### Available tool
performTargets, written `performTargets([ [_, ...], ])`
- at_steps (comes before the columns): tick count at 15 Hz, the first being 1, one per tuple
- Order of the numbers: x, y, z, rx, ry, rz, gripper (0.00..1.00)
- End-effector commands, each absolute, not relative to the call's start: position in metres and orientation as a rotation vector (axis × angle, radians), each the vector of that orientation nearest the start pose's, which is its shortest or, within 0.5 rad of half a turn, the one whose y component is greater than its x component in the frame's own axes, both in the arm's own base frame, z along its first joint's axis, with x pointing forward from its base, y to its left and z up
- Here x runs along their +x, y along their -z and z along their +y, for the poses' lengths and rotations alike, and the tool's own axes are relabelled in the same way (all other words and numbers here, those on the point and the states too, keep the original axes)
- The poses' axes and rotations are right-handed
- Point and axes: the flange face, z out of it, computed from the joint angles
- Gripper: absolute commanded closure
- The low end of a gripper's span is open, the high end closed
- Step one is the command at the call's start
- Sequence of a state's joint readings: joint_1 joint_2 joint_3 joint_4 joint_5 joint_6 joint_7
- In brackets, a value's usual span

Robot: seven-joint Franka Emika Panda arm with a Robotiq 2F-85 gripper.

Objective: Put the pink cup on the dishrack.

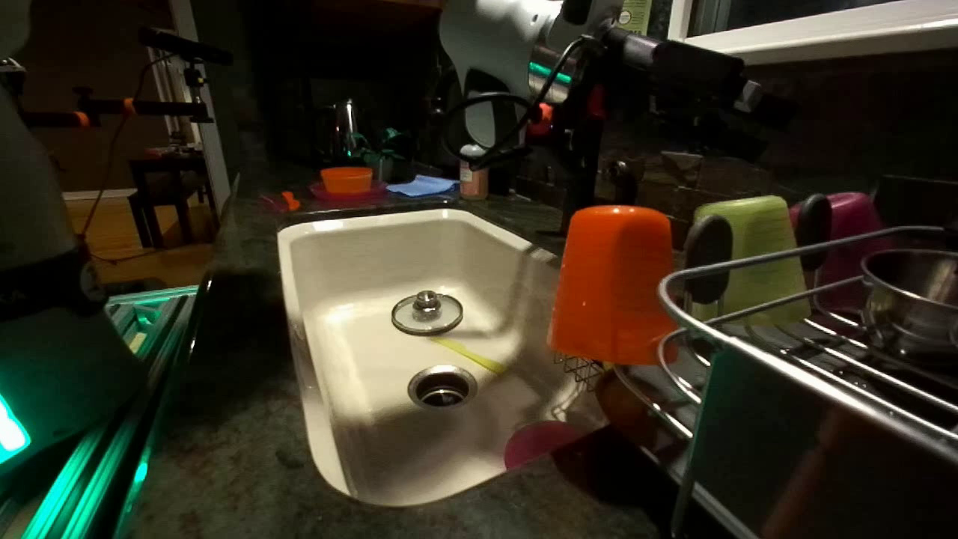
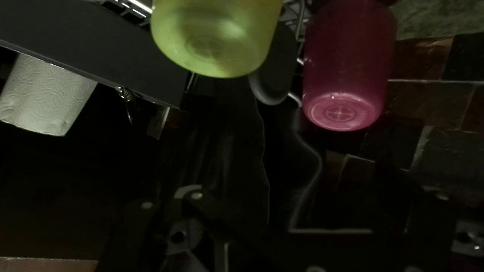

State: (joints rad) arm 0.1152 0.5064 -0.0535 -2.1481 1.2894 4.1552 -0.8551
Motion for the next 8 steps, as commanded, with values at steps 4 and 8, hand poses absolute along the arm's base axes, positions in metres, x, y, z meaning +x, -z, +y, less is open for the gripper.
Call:
performTargets([
  [4,0.492,-0.329,-0.088,2.087,-1.070,-0.621,0.00],
  [8,0.487,-0.340,-0.084,2.079,-1.077,-0.597,0.00],
])
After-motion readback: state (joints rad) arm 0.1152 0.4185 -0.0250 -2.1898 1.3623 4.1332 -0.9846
